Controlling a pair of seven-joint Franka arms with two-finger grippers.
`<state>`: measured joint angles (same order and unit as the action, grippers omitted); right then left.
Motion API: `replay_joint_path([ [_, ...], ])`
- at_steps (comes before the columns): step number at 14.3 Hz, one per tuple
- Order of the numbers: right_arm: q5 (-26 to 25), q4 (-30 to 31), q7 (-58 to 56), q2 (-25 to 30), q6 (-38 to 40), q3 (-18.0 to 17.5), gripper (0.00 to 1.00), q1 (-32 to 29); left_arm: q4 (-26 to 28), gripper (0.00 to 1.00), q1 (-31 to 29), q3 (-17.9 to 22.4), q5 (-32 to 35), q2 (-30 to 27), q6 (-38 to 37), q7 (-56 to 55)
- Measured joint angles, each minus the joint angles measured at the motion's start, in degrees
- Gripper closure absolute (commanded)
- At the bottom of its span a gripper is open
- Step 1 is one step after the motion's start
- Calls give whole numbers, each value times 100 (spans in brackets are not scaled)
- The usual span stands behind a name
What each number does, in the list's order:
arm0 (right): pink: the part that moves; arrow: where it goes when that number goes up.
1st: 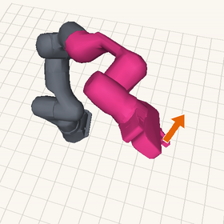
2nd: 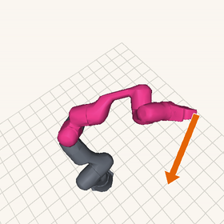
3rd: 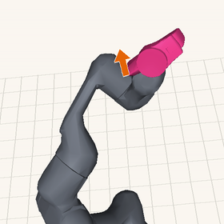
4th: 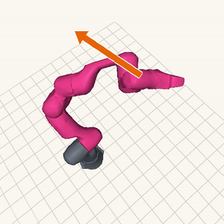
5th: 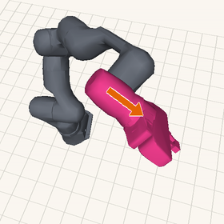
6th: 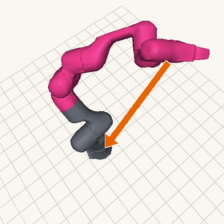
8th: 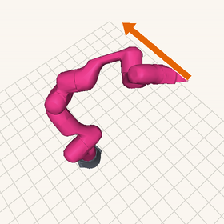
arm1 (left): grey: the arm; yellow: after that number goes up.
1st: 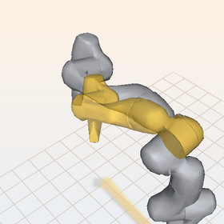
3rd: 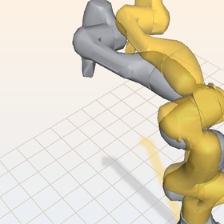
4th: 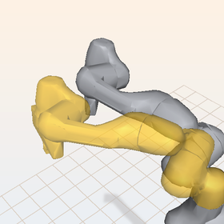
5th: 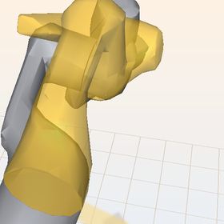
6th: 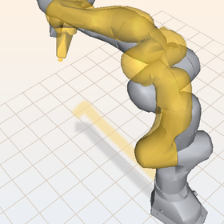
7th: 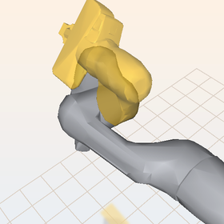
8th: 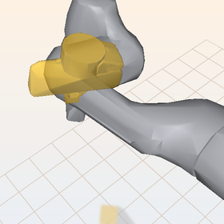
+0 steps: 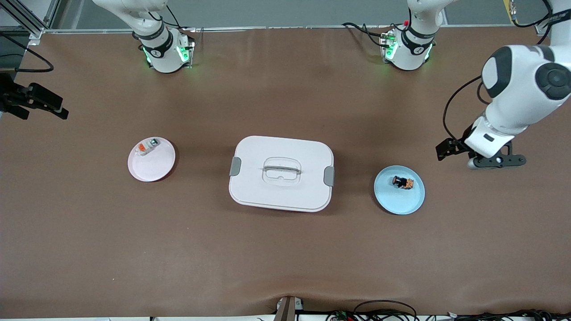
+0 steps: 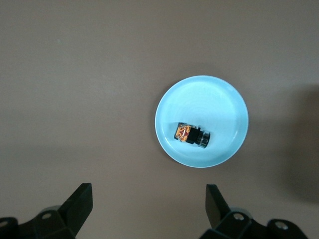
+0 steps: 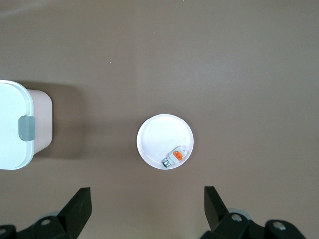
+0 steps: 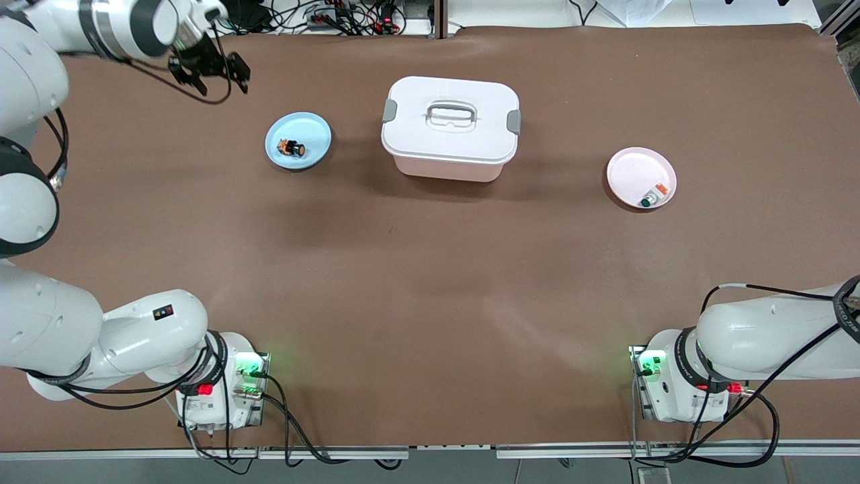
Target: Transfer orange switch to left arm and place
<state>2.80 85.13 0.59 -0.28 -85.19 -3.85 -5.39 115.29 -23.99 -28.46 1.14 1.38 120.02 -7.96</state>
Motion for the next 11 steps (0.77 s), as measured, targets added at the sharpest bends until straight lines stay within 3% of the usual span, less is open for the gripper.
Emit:
replay_joint_path([
  [3, -4, -3, 0, 0, 0, 0, 0, 0, -602, 0, -13, 14, 0, -4, -589, -31],
  [11, -83, -6, -13, 3, 2, -14, 0, 0, -1248, 0, -21, 21, 0, -7, -1283, -30],
])
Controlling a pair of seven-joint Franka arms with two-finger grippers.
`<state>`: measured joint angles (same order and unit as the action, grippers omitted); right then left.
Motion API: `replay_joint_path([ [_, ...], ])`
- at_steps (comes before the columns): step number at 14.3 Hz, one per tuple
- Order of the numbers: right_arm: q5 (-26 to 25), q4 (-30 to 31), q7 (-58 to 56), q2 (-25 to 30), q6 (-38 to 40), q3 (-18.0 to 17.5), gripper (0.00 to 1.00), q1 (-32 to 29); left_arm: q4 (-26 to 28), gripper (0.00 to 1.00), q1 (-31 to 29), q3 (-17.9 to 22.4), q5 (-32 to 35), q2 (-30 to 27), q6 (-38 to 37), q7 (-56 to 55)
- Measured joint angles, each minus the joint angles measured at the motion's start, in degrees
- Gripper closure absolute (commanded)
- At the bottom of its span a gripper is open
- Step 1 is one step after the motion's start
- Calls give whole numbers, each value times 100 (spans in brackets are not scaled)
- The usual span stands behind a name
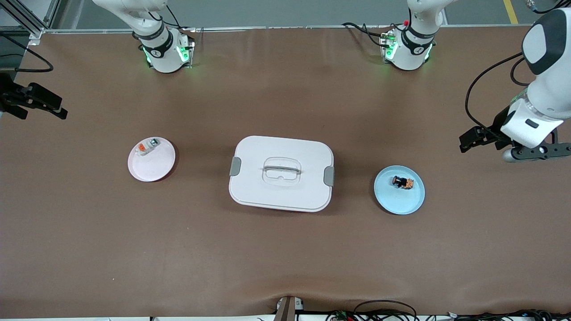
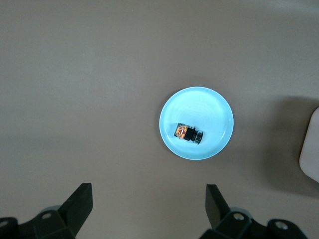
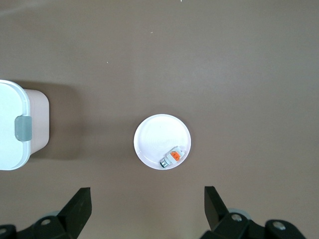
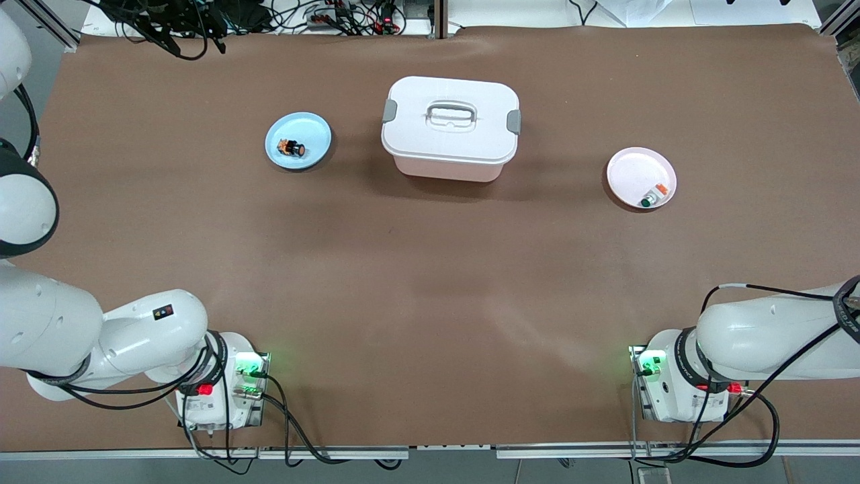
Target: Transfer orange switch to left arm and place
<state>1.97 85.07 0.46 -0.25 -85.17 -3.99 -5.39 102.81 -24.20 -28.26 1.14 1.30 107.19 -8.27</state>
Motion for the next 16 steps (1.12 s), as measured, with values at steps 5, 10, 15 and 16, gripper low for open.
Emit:
replay_joint_path([
  [5, -9, 0, -3, 0, 15, -3, 0, 0, -39, 0, -98, 11, 0, 1, -23, 0],
  [10, -12, 0, -4, 0, 18, -4, 0, 0, -39, 0, 105, 182, 0, 1, -37, 1],
  [15, -14, -8, -4, 1, 18, -3, 0, 0, -39, 0, 1816, 1896, -1, 2, -46, 5],
  [16, -14, -9, -4, 1, 18, -3, 0, 0, -39, 0, 2135, 2200, -1, 2, -48, 5],
])
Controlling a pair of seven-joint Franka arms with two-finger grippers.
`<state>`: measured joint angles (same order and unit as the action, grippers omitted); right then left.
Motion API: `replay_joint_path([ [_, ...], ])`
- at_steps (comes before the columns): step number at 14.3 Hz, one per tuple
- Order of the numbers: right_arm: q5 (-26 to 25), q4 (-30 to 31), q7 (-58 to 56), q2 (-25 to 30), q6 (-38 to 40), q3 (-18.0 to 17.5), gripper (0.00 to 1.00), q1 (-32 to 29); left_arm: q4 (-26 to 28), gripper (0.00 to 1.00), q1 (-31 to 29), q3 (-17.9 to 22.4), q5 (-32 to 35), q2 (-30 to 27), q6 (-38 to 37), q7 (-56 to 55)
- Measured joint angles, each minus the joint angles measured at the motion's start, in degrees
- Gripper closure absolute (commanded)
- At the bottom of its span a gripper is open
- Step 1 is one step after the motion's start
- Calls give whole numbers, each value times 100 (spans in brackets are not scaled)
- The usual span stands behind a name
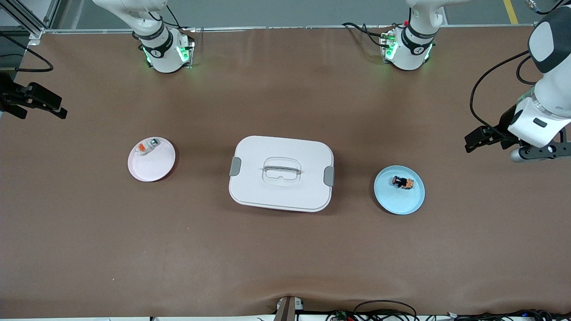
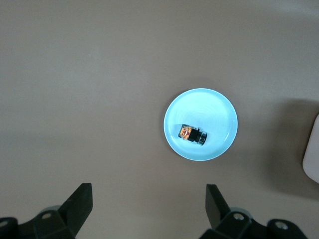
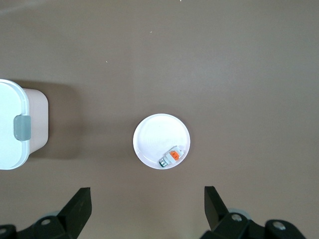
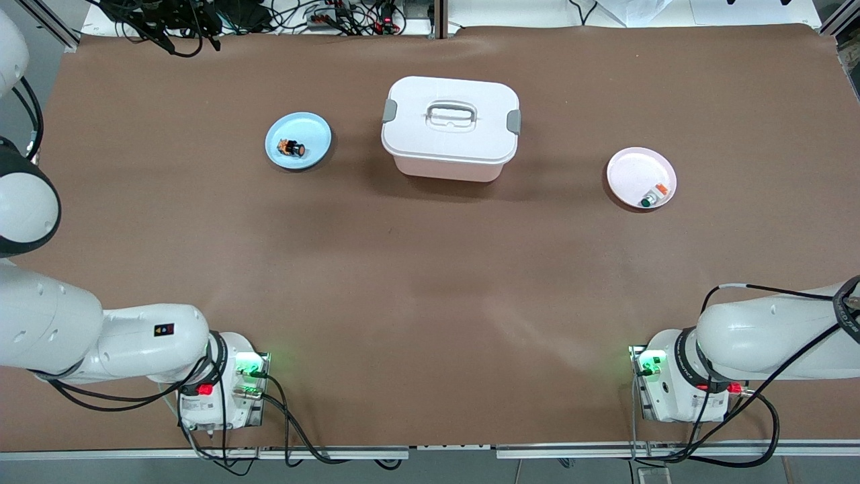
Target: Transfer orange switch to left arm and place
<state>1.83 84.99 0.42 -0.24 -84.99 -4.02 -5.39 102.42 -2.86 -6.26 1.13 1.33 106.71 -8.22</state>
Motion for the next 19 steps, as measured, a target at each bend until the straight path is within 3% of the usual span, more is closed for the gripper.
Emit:
replay_joint_path([
  [3, 0, -1, 0, 0, 0, -1, 0, 0, 0, 0, 548, 554, 0, 0, -4, 0],
  [10, 0, -1, -1, 0, 67, -7, 0, 0, -141, 0, 559, 599, 0, -6, -49, 0],
  [15, -2, -2, -1, 1, 104, -2, 0, 0, -605, 0, 562, 599, 0, -189, -814, 0],
  [19, -4, -3, -1, 1, 111, 17, 0, 0, -663, 0, 567, 599, 0, -582, -1166, 18],
])
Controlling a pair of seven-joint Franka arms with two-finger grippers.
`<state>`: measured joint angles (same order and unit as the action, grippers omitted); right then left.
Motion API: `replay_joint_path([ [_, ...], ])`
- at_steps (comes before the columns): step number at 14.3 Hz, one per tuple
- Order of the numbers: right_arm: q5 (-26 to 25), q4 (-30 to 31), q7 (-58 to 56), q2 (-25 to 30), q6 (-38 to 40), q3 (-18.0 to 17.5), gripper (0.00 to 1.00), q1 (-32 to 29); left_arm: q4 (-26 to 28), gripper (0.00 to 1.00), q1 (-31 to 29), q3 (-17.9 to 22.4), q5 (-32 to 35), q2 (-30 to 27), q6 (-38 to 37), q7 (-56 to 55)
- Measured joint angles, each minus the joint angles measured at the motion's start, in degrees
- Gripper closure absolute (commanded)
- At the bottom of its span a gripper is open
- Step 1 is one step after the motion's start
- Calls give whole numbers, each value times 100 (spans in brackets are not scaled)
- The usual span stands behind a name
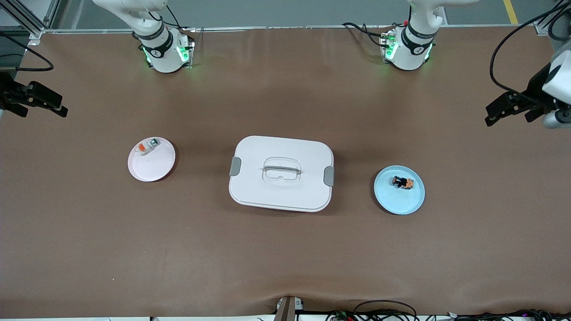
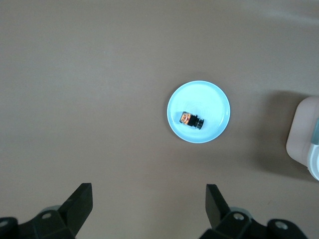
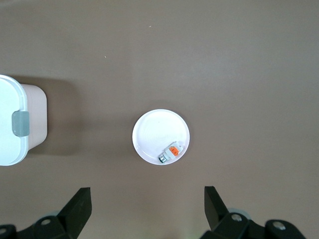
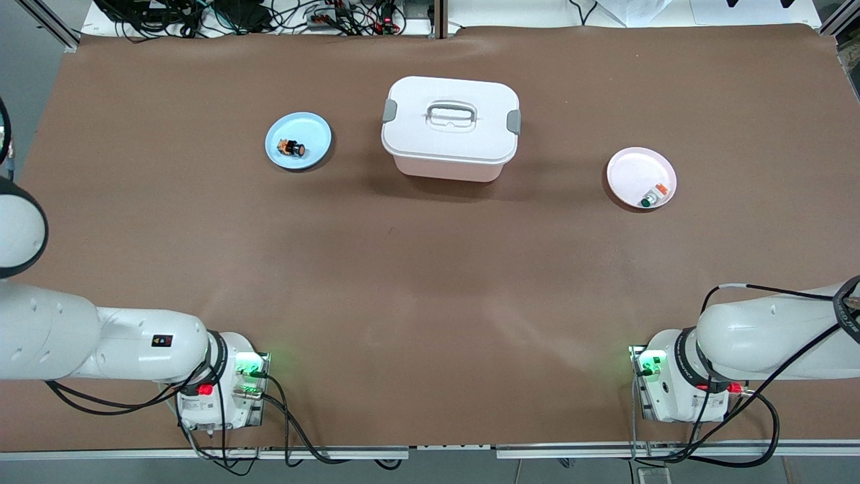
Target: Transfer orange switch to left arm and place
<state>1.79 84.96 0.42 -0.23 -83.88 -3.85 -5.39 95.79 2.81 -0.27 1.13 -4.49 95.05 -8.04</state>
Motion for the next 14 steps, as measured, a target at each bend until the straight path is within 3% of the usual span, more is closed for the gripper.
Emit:
replay_joint_path([
  [14, -7, -1, 0, 0, 3, 39, 0, -1, -123, 0, 43, -8, 0, 50, -86, 20],
])
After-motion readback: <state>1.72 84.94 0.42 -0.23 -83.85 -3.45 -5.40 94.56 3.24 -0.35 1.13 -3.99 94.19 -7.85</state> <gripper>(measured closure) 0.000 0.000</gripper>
